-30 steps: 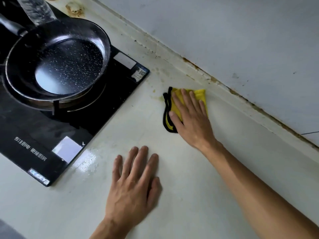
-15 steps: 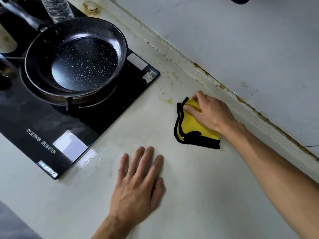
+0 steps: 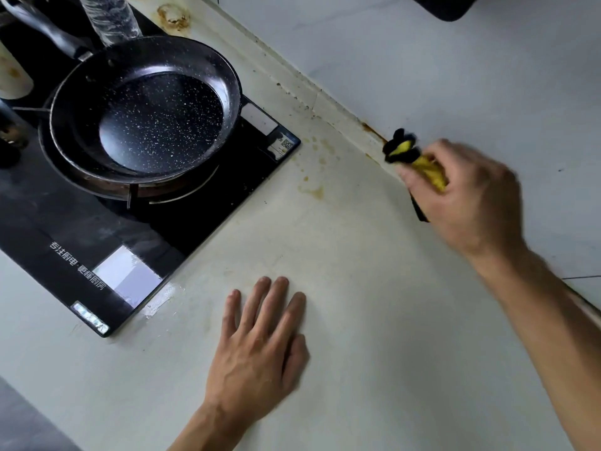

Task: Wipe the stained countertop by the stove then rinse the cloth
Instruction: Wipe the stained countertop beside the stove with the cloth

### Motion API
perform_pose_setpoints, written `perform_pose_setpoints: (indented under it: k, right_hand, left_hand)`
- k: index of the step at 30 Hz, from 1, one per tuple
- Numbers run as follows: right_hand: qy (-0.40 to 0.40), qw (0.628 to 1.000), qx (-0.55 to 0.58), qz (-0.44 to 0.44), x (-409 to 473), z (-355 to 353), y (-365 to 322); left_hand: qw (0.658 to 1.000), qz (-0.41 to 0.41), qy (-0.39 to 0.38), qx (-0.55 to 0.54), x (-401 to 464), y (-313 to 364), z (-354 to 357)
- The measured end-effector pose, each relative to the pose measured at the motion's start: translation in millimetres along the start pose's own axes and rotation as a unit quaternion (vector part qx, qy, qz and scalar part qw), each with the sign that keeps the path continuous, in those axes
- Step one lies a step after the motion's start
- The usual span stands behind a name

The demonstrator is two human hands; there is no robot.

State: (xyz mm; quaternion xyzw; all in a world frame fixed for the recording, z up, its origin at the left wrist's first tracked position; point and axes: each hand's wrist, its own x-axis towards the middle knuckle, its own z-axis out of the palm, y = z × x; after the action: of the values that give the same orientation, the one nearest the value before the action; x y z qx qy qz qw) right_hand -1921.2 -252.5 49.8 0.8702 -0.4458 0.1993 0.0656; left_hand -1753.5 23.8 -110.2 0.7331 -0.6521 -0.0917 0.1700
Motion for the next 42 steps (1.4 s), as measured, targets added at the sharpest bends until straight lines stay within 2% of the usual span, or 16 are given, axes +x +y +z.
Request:
perform_pose_setpoints:
  k: [1, 4, 6, 10, 14, 16, 19, 21, 29, 33, 38, 42]
  right_hand:
    - [-0.029, 1.0, 0.008, 0.002, -11, 9, -8]
    - [-0.203, 0.977, 0.063, 0.036, -50, 45, -29]
    - [-0.251, 0.961, 0.107, 0.042, -70, 60, -33]
    - [-0.155, 0.981, 0.107, -0.045, -72, 77, -11]
    - [-0.271, 0.955, 0.114, -0.037, -80, 94, 10]
    - [-0.258, 0.961, 0.096, -0.019, -88, 106, 12]
    - [-0.212, 0.973, 0.068, 0.066, -73, 121, 11]
    - [-0.208, 0.971, 0.059, 0.104, -51, 130, 9]
    - [-0.24, 0.963, 0.066, 0.101, 12, 163, -49]
    - [-0.248, 0.967, 0.048, 0.02, -33, 137, -21]
    - [-0.271, 0.96, 0.051, 0.052, -28, 128, 3]
    - [-0.31, 0.94, 0.139, 0.042, 24, 144, -22]
  left_hand:
    - [1.0, 0.001, 0.0, 0.0, 0, 0, 1]
    - [1.0, 0.005, -0.002, -0.001, 0, -2, 3]
    - [1.0, 0.003, -0.005, -0.002, 0, -2, 4]
    - [1.0, 0.004, -0.009, 0.003, 0, -2, 2]
    - [1.0, 0.001, -0.008, 0.006, 0, -1, 1]
    - [1.0, 0.002, -0.008, 0.003, 0, 0, 0]
    - [1.0, 0.003, -0.008, 0.002, 0, 0, 1]
    - [1.0, 0.003, -0.008, 0.001, -1, 0, 0]
    - [1.0, 0.008, 0.005, 0.003, 0, 0, -1]
    - [1.0, 0.009, 0.008, -0.002, -1, 0, 0]
    - [1.0, 0.004, 0.008, -0.01, 1, 1, 0]
    - [1.0, 0.003, 0.011, -0.008, 1, 2, -2]
